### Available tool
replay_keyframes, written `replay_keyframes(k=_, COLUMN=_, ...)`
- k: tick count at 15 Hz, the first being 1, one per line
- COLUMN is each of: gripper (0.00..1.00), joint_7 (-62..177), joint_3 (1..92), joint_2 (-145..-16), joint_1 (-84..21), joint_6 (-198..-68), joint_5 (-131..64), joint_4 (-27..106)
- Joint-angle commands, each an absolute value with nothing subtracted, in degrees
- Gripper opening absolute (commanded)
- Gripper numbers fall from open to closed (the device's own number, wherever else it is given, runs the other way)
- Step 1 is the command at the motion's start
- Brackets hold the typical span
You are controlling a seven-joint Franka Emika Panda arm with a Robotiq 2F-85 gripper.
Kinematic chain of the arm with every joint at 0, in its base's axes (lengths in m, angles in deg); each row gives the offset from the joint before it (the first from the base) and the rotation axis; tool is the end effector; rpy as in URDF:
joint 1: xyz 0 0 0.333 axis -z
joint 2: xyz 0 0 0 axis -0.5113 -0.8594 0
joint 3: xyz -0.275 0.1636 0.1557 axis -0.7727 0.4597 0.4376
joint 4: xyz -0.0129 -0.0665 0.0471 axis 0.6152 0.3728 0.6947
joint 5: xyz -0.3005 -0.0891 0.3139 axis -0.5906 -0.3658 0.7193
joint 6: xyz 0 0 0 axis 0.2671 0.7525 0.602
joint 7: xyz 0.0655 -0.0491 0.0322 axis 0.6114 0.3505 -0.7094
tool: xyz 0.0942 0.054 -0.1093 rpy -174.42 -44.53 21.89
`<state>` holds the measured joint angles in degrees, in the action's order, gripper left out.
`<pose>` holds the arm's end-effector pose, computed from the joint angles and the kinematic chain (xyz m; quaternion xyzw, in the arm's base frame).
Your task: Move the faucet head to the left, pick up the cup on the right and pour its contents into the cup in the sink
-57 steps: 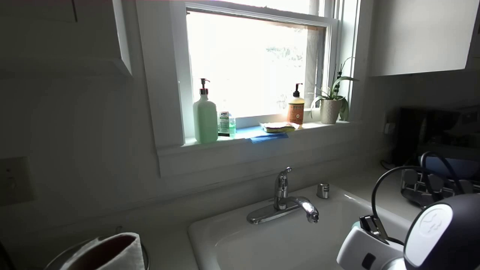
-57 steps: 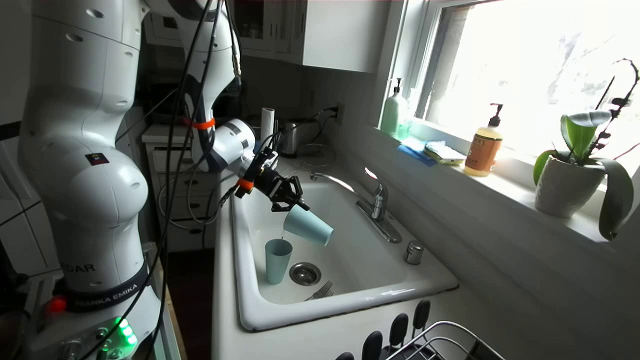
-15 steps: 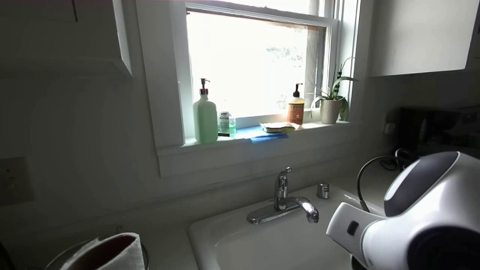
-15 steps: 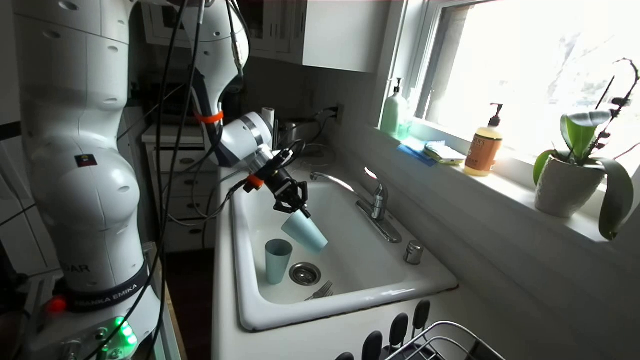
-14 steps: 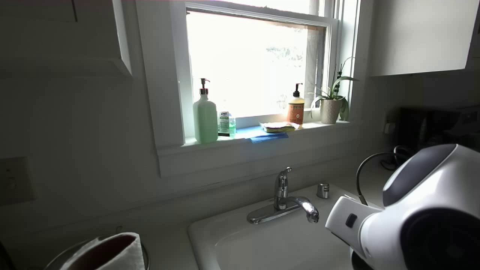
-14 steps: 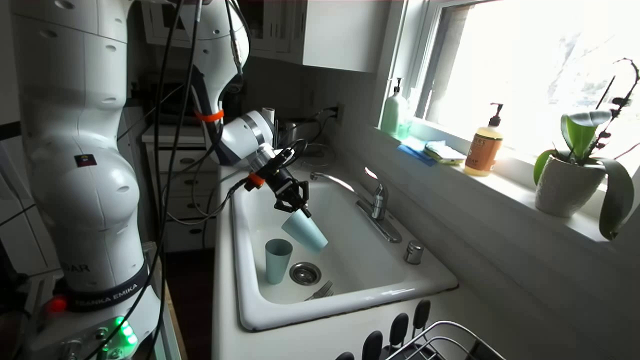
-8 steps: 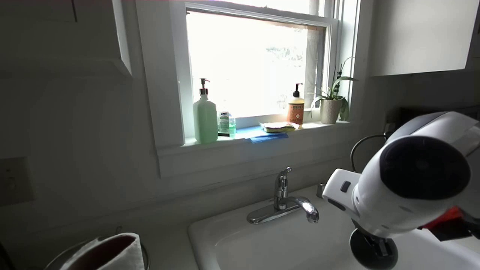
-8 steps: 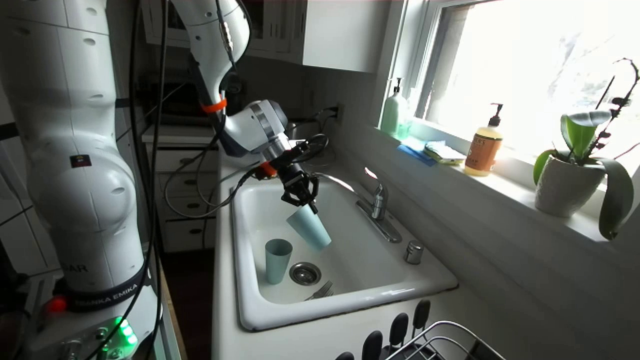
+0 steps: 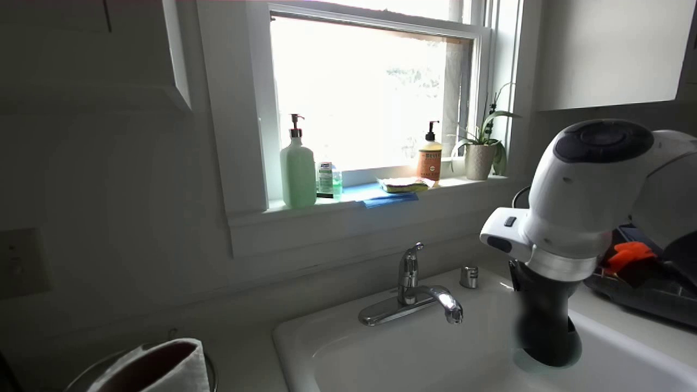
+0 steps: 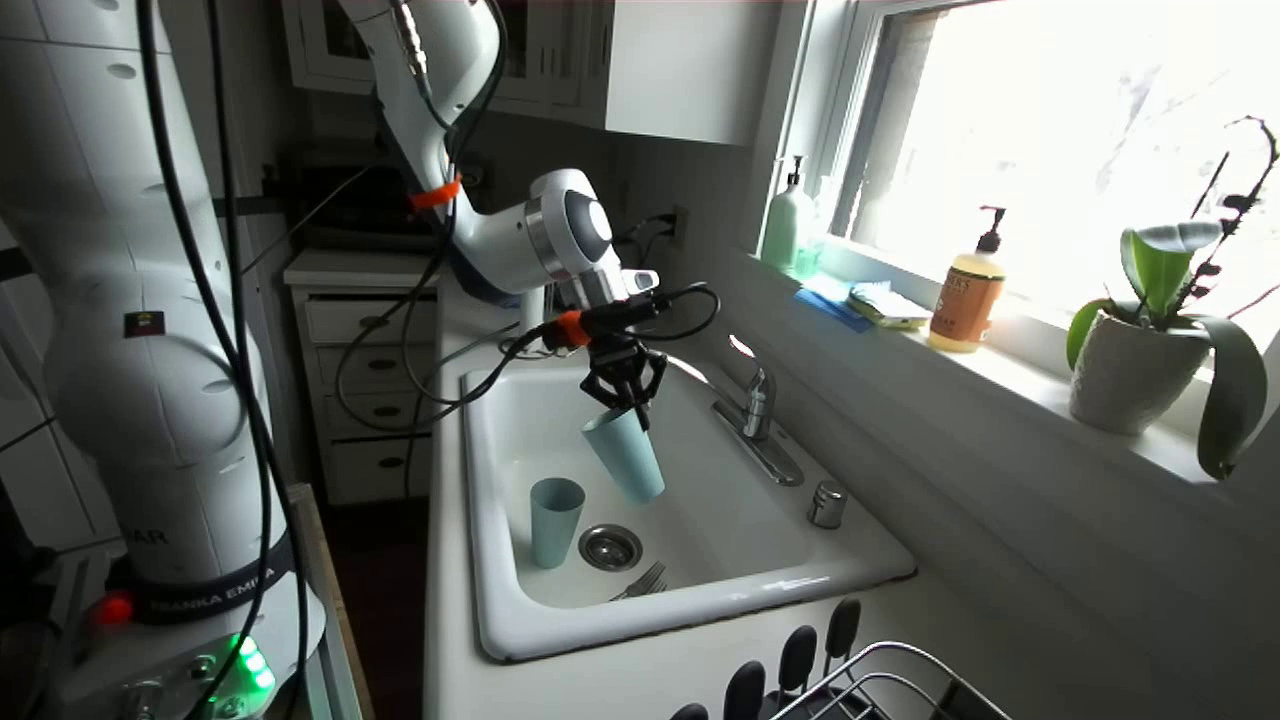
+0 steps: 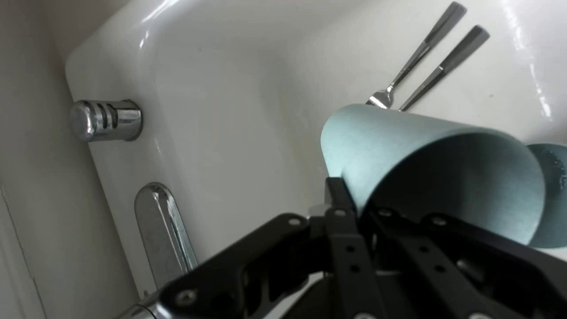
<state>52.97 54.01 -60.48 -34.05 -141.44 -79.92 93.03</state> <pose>0.4862 0.0397 0.2502 0.8861 0.3865 0.0193 0.2551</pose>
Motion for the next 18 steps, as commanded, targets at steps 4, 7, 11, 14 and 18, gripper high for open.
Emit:
replay_keyframes(k=4, gripper=0.01, joint_7=34.5, joint_3=48.5, joint_2=-51.2, joint_1=-31.7, joint_6=-143.4, joint_5=-63.8, joint_4=96.8)
replay_keyframes(k=7, gripper=0.05, joint_7=36.2, joint_3=49.3, joint_2=-53.6, joint_1=-31.1, joint_6=-142.8, joint_5=-65.2, joint_4=94.6)
replay_keyframes(k=11, gripper=0.05, joint_7=36.5, joint_3=49.7, joint_2=-54.2, joint_1=-31.2, joint_6=-142.8, joint_5=-65.2, joint_4=94.6)
replay_keyframes(k=14, gripper=0.01, joint_7=35.1, joint_3=48.9, joint_2=-55.2, joint_1=-30.8, joint_6=-141.2, joint_5=-63.4, joint_4=92.8)
replay_keyframes(k=18, gripper=0.01, joint_7=31.8, joint_3=46.2, joint_2=-54.4, joint_1=-28.9, joint_6=-137.5, joint_5=-59.0, joint_4=89.6)
